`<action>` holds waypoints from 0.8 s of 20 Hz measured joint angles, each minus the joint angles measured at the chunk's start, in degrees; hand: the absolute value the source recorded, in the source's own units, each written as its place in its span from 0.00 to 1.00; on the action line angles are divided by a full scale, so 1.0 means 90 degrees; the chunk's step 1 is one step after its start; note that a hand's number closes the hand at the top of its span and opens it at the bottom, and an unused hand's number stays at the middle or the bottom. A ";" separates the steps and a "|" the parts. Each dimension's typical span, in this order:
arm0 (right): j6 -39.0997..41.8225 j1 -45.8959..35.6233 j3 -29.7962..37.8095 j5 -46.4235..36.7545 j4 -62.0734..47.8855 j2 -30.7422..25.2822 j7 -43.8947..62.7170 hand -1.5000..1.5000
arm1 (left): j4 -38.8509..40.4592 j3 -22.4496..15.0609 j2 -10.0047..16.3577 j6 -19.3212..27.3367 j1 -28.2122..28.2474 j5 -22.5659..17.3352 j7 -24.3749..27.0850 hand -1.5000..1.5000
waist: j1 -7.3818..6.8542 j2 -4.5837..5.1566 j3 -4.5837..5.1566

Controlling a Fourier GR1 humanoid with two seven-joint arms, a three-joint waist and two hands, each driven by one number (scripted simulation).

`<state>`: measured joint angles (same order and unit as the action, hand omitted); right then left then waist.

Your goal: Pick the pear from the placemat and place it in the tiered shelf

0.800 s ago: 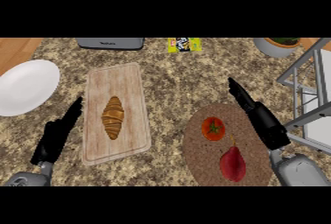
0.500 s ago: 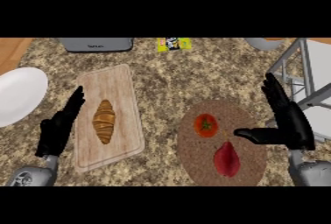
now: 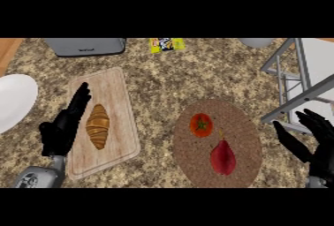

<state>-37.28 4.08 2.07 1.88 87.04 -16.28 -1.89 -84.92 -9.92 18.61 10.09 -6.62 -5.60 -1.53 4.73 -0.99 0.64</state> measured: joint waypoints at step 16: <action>0.0141 0.2508 -0.0869 -0.0979 0.2765 -0.0240 0.1028 0.00 | 0.0085 -0.0298 -0.0429 -0.0116 -0.0270 0.0315 0.0031 0.50 | -0.0513 0.0114 -0.0054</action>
<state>-36.02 26.66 -5.76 -6.94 111.92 -18.44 7.36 -84.15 -12.60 14.75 9.05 -9.05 -2.76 -1.25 0.12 0.03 0.15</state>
